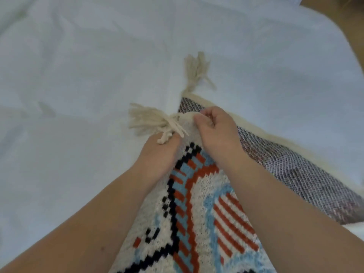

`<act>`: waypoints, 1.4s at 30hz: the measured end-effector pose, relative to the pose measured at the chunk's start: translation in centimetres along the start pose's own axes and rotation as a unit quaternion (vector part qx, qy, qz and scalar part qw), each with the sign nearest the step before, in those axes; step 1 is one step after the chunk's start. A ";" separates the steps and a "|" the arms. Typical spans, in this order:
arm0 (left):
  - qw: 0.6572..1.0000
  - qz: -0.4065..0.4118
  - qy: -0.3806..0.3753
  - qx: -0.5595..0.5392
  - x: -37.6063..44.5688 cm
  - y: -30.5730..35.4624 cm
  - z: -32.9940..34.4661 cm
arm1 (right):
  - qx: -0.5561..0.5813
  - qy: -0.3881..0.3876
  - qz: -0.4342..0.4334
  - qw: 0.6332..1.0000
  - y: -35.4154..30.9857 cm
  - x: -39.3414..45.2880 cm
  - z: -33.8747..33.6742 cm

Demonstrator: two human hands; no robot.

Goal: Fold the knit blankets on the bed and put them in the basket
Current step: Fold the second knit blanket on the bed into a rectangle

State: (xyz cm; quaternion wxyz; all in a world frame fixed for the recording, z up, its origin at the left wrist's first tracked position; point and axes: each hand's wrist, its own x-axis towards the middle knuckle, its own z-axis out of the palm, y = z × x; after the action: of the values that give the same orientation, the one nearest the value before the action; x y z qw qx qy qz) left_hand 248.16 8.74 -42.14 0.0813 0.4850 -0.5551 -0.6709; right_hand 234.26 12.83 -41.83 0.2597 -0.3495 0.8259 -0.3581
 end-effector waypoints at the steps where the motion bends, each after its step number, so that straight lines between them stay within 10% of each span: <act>1: 1.000 0.017 0.001 -0.004 0.5 0.5 0.0 | -0.015 0.020 -0.009 1.000 -0.2 1.2 -0.4; 19: 0.989 0.088 0.023 -0.115 9.0 4.3 -0.1 | 0.010 -0.008 -0.062 0.998 0.5 8.6 0.5; 24: 0.991 0.132 0.018 0.026 9.3 2.9 -0.1 | -0.039 0.002 -0.065 0.997 1.8 9.3 1.9; 42: 0.995 0.042 0.054 -0.069 9.9 2.2 -0.1 | -0.081 -0.065 -0.041 0.994 2.0 10.8 2.1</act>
State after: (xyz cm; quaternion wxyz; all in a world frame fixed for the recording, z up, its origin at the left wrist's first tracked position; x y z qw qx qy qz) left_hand 242.14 1.48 -45.80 0.1723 0.4902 -0.5223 -0.6762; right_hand 228.23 4.67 -46.58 0.2688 -0.4254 0.8185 -0.2770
